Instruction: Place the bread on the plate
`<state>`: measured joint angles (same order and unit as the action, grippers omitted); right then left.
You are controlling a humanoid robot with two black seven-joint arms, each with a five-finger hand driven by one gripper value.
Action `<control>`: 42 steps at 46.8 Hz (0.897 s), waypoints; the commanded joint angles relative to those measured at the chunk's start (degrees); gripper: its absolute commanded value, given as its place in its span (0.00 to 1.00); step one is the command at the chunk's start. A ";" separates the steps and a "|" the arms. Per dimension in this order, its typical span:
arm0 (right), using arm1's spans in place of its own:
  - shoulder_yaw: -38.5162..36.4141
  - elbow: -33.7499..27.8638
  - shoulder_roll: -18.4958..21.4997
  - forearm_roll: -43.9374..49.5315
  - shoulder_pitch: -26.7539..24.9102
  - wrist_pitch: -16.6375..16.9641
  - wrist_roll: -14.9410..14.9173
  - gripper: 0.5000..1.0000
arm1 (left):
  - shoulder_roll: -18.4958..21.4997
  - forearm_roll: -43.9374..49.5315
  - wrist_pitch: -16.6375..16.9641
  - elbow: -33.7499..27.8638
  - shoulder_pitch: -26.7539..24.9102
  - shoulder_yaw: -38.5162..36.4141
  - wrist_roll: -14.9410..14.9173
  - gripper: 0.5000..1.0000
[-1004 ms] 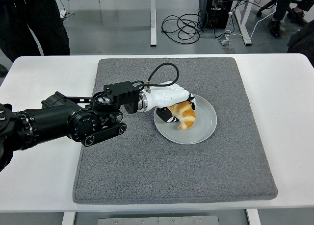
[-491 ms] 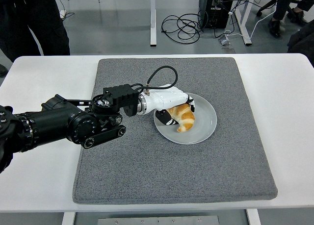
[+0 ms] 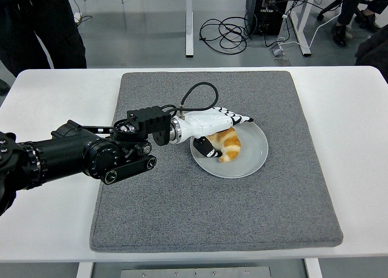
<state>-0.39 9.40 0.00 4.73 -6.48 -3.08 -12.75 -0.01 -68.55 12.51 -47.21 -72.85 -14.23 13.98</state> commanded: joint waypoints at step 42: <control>-0.05 0.00 0.00 0.01 -0.02 0.00 0.01 1.00 | 15.92 28.46 -11.98 -13.17 -10.30 17.83 -0.18 0.95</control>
<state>-0.37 9.40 0.00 4.74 -6.49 -3.08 -12.76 15.67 -42.44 0.49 -60.82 -84.13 1.56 13.79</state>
